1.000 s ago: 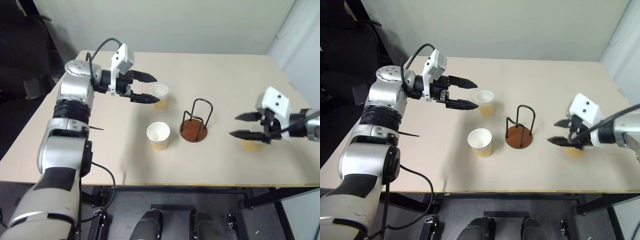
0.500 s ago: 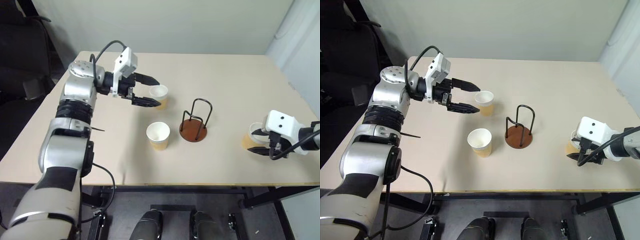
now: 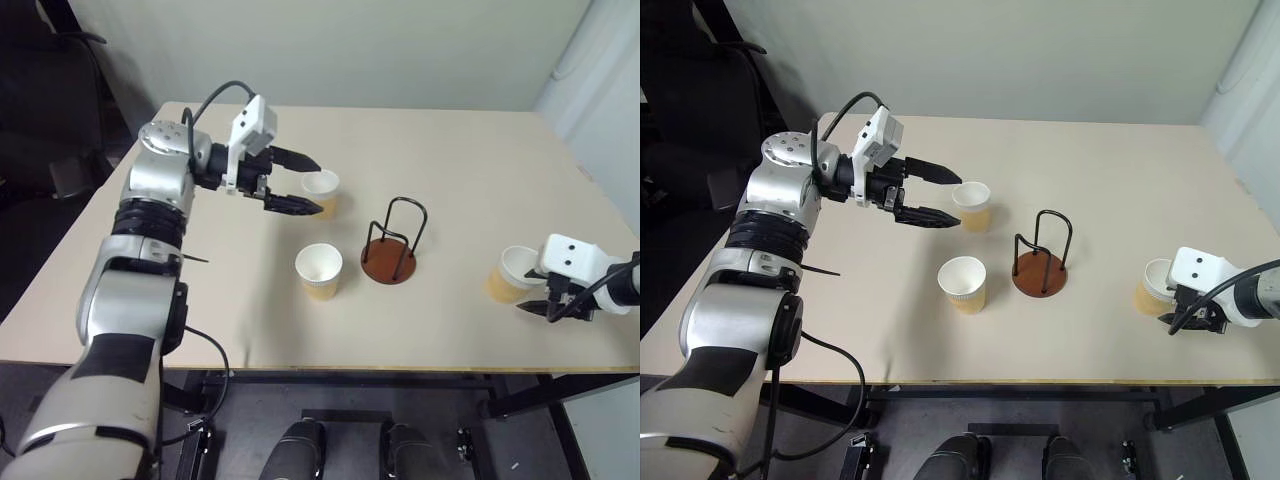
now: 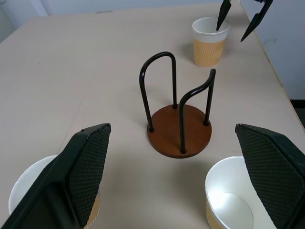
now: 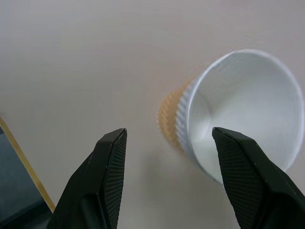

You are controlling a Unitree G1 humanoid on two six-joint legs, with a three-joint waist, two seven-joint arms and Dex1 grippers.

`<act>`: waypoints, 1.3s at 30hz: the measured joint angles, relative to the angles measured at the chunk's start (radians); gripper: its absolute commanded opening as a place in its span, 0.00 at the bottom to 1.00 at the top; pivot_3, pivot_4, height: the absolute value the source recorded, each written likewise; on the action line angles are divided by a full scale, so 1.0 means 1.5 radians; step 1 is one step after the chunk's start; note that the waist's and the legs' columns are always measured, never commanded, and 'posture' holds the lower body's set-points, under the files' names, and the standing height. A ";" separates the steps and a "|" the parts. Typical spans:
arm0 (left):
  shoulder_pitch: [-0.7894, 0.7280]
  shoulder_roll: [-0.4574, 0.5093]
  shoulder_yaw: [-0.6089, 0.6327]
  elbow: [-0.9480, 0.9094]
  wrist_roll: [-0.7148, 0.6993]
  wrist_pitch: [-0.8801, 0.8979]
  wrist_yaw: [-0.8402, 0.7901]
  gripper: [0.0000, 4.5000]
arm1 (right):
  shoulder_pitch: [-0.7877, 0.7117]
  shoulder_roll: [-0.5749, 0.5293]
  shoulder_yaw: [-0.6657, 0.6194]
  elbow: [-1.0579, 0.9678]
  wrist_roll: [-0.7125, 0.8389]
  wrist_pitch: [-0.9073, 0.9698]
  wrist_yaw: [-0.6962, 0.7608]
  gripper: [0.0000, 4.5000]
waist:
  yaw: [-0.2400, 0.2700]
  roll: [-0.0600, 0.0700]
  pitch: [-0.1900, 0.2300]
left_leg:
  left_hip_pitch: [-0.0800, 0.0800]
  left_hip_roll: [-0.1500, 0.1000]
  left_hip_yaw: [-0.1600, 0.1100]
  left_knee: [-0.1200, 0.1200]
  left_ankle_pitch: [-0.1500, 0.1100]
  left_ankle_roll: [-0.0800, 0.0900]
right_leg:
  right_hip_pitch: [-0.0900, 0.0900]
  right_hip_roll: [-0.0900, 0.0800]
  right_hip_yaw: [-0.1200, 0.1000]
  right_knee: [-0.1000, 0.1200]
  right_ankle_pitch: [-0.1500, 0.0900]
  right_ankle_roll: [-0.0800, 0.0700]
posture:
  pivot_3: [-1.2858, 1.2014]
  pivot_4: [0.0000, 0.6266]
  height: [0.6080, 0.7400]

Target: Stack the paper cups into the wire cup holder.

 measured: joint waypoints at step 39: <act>-0.034 -0.015 -0.021 0.054 0.007 -0.047 -0.002 1.00 | -0.485 0.195 0.159 -0.075 0.049 0.180 0.054 0.01 | -0.005 0.001 0.000 | -0.003 0.000 -0.002 -0.001 -0.001 -0.001 | -0.004 0.000 -0.001 0.001 -0.001 -0.004 | 0.52 0.24 1.00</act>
